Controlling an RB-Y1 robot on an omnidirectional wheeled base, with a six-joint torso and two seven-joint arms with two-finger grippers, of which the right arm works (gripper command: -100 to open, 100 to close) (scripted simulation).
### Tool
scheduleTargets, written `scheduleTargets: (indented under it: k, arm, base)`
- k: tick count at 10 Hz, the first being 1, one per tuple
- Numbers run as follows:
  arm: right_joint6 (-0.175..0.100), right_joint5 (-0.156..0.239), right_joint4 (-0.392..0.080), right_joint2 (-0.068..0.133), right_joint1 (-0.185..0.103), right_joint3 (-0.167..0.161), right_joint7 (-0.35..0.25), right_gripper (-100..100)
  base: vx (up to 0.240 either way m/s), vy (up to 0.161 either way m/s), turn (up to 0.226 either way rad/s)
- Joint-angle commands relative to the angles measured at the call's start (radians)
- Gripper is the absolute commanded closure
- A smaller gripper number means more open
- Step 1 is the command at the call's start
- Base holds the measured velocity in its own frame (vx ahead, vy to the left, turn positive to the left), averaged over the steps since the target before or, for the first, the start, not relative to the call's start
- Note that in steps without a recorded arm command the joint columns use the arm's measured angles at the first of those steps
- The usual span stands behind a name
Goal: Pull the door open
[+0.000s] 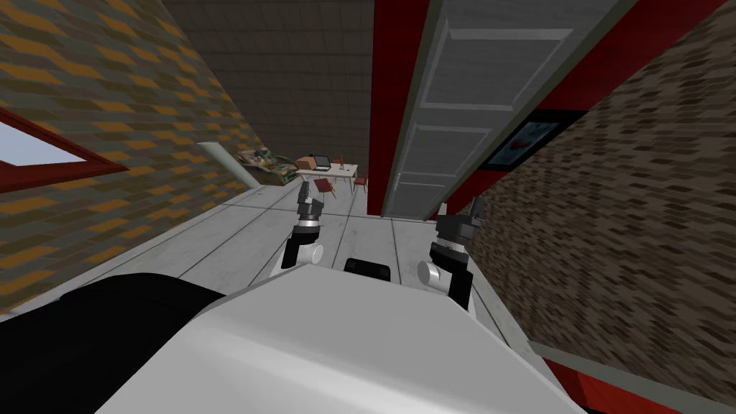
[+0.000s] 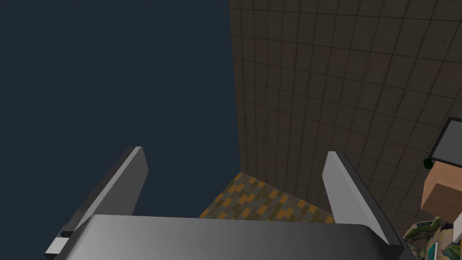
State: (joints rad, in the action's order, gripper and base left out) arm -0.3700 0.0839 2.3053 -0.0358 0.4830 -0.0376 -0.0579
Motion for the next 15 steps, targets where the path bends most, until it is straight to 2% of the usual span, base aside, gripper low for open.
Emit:
scheduleTargets:
  k: [1, 3, 8, 15]
  arm:
    - [-0.011, 0.012, -0.037, 0.012, -0.013, 0.005, -0.027, -100]
    - [-0.015, 0.017, -0.051, 0.015, -0.018, 0.006, -0.036, -100]
    - [-0.046, 0.051, -0.154, 0.04, -0.055, 0.019, -0.109, -100]
    - [-0.098, 0.11, -0.332, 0.072, -0.12, 0.042, -0.235, -100]
  base:
    - [0.048, -0.018, 0.087]
    - [0.055, -0.015, 0.062]
    - [0.073, -0.031, 0.083]
    - [0.082, -0.037, 0.107]
